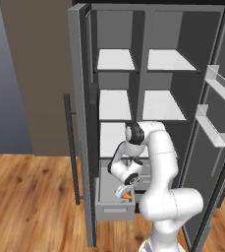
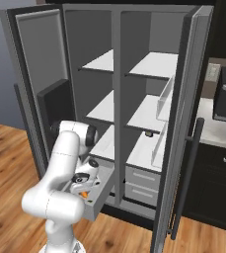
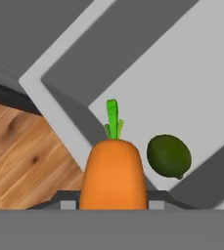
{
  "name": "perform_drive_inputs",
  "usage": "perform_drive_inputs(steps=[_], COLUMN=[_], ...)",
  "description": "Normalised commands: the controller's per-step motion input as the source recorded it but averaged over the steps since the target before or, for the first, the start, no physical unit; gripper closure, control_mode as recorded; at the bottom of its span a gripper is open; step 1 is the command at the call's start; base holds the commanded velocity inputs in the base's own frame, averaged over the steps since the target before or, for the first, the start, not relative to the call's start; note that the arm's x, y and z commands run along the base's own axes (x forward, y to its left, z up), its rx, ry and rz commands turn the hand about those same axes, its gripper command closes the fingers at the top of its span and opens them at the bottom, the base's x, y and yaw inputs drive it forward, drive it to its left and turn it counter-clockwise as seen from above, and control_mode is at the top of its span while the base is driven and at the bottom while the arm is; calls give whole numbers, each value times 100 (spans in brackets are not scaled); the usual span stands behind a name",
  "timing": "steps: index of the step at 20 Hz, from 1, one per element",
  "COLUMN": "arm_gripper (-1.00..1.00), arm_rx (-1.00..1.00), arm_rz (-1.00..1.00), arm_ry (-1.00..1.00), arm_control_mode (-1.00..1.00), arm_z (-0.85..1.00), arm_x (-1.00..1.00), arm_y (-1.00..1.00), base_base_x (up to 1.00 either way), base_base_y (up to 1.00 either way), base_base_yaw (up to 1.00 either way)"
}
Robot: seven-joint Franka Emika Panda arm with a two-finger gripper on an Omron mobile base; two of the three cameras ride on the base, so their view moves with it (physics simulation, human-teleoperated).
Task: Take the lime and carrot from the fridge shelf and place them in the freezer drawer to begin freezing them.
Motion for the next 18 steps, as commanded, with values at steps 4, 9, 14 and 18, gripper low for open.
perform_drive_inputs(steps=[4,9,14,18], arm_gripper=[100,100,100,100], arm_rx=[0,0,0,0], arm_rz=[2,2,2,2], arm_ry=[3,6,7,5], arm_control_mode=[-100,-100,-100,-100], arm_z=[-25,-38,-41,-37], arm_x=[24,17,11,1], arm_y=[1,5,9,7], base_base_x=[0,0,0,0], base_base_y=[0,0,0,0], base_base_yaw=[0,0,0,0])
